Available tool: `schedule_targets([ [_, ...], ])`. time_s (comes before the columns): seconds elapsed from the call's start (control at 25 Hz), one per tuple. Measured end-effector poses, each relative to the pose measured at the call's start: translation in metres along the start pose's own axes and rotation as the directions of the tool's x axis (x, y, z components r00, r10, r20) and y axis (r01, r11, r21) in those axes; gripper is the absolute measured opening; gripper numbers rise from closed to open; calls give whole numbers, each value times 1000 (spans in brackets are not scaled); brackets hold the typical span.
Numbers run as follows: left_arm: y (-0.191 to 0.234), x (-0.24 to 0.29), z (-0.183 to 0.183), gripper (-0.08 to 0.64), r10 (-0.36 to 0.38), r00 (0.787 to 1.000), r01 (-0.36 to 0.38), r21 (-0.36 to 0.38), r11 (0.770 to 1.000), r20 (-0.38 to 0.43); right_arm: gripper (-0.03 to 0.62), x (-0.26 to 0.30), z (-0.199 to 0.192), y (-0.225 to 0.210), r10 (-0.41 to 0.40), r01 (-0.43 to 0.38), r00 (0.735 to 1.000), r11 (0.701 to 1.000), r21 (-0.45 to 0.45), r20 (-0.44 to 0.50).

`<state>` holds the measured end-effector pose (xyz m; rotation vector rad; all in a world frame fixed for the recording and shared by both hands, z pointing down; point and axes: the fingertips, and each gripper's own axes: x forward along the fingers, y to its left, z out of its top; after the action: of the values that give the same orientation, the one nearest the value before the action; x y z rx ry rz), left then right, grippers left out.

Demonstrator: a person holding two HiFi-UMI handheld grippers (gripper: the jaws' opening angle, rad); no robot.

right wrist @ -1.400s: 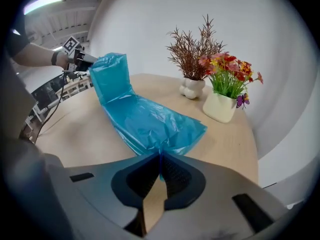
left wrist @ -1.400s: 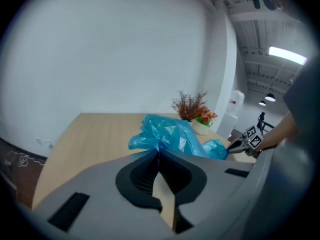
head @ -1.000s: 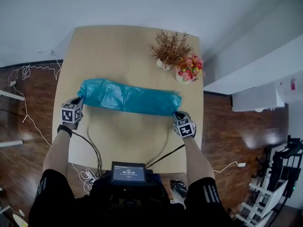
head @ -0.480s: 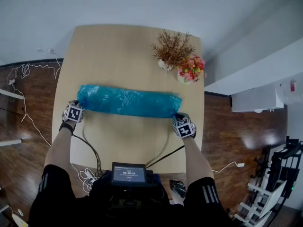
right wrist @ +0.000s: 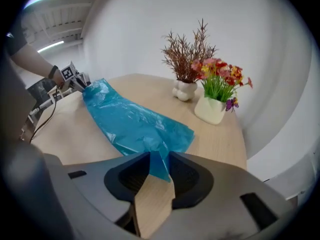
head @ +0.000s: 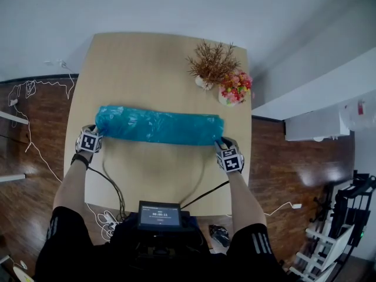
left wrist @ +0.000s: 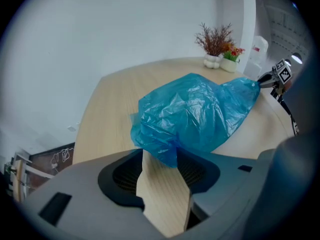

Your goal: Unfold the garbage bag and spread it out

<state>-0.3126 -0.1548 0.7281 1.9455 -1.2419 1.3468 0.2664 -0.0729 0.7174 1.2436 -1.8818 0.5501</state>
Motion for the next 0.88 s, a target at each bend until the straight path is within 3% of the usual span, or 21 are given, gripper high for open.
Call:
schedule_targets([
  [0.2, 10, -19, 8, 251, -36, 997, 39, -41, 998, 72, 151, -16, 29, -4, -37, 38, 996, 999, -12, 78],
  [0.28, 14, -25, 12, 265, -52, 994, 57, -53, 997, 99, 189, -21, 38, -5, -44, 46, 994, 999, -12, 102],
  [0.48, 22, -51, 39, 268, -51, 978, 64, -56, 996, 201, 189, -25, 60, 4, -13, 18, 989, 999, -27, 148],
  [0.68, 4, -50, 84, 268, -84, 964, 77, 36, 996, 253, 189, -12, 79, 16, 28, -20, 988, 998, -55, 155],
  [0.88, -17, -15, 112, 268, -95, 979, 65, 165, 984, 180, 189, 8, 95, 31, 73, -61, 990, 994, -92, 125],
])
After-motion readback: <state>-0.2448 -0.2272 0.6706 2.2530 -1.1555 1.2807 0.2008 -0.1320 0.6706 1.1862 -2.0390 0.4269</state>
